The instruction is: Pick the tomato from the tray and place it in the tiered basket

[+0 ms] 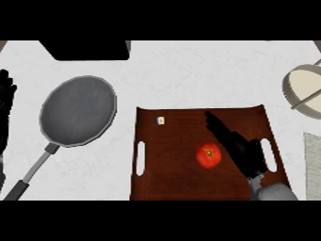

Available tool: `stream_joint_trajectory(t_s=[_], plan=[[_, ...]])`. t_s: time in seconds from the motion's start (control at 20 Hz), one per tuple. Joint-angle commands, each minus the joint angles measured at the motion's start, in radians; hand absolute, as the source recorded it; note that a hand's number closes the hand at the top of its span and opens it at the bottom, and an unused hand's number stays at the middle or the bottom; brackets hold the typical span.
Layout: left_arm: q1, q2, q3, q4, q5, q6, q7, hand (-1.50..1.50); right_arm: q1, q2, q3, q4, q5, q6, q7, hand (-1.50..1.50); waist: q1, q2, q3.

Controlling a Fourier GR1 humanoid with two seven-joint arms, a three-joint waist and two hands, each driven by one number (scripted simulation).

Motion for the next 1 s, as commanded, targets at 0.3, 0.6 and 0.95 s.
stream_joint_trajectory(t_s=[0.3, 0.6, 0.95], plan=[[0.066, -0.091, -0.069, 0.042, 0.11, -0.12, 0.072, 0.0, -0.095, -0.126, -0.022, -0.187, 0.362, -0.198, -0.047, 1.5, -0.076, -0.055, -0.019], [0.074, -0.106, -0.102, -0.065, 0.183, -0.198, 0.161, 0.0, 0.101, 0.181, 0.056, -0.289, 0.47, -0.575, -0.078, -1.5, 0.004, -0.024, 0.009], [0.109, -0.091, -0.086, -0.072, 0.18, -0.213, 0.148, 0.0, 0.076, -0.07, 0.102, -0.467, 0.82, -0.459, 0.205, -1.5, 0.002, -0.03, 0.003]])
